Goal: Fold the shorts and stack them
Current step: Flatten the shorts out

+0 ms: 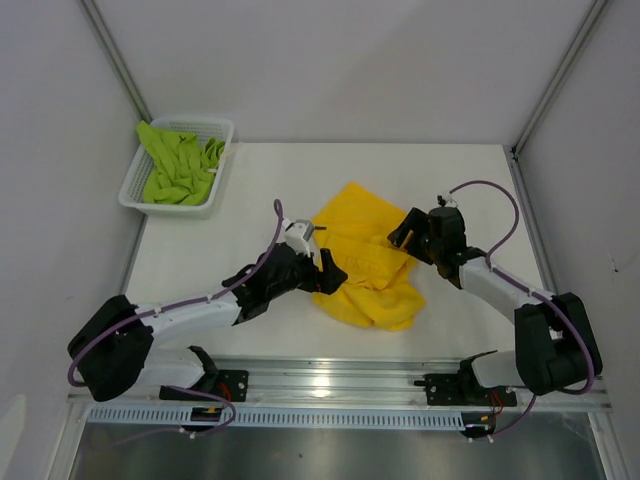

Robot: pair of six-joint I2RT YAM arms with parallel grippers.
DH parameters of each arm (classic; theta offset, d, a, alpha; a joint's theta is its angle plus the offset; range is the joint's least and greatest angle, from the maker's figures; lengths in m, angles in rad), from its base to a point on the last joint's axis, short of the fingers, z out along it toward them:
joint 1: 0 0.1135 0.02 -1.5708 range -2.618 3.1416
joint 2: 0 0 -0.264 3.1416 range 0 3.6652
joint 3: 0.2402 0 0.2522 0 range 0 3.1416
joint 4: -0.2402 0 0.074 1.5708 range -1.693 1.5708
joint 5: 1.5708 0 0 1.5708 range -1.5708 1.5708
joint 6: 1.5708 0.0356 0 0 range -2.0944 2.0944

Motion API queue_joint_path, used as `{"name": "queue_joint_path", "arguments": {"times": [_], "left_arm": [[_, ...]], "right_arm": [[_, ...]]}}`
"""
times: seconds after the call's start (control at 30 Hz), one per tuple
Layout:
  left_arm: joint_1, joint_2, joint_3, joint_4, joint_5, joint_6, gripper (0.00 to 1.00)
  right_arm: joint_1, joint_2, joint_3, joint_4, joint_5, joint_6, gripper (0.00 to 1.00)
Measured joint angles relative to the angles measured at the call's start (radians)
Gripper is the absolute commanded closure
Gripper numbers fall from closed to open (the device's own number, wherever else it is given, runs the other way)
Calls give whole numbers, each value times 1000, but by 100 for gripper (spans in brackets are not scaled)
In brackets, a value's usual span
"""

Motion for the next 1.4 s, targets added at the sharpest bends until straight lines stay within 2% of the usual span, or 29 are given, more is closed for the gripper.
{"name": "queue_joint_path", "arguments": {"times": [0.07, 0.27, 0.47, 0.5, 0.53, 0.6, 0.63, 0.67, 0.73, 0.77, 0.83, 0.9, 1.0, 1.07, 1.2, 1.3, 1.4], "left_arm": [[-6, 24, 13, 11, 27, 12, 11], [-98, 38, 19, 51, 51, 71, 48], [-195, 1, -34, 95, 55, 138, 66], [-201, -5, -48, 102, 60, 148, 65], [-208, -11, -70, 123, 71, 159, 64], [-218, -23, -122, 157, 112, 180, 52], [-224, -31, -154, 185, 137, 189, 45], [-228, -43, -187, 203, 159, 197, 33], [-233, -79, -244, 228, 185, 208, 17], [-234, -109, -269, 230, 191, 211, 8], [-235, -179, -288, 213, 171, 204, 2], [-235, -248, -282, 179, 118, 198, 1], [-220, -337, -240, 89, 10, 182, 1], [-176, -380, -209, 38, -18, 154, 1], [50, -414, -194, -3, 11, 90, 1], [169, -363, -154, -46, 38, 61, 1], [200, -255, -78, -60, 68, 61, 1]], "right_arm": [[1, 33, 18, -41, -3, 4, 23], [2, 84, 60, -82, -3, 6, 28], [3, 233, 229, -122, -19, -1, 36], [3, 250, 244, -124, -22, 0, 39], [3, 269, 260, -128, -27, 0, 52], [3, 305, 286, -139, -37, -4, 55], [3, 325, 305, -150, -40, -3, 74], [3, 348, 328, -162, -44, -10, 83], [3, 392, 386, -188, -57, -14, 100], [3, 418, 431, -208, -68, -24, 100], [3, 455, 508, -232, -90, -33, 100], [5, 473, 575, -240, -122, -52, 100], [7, 433, 578, -191, -167, -82, 100], [9, 375, 531, -154, -186, -97, 100], [8, 193, 345, -68, -217, -131, 100], [8, 65, 196, 17, -230, -151, 100], [7, 14, 115, 56, -239, -166, 100]]}}
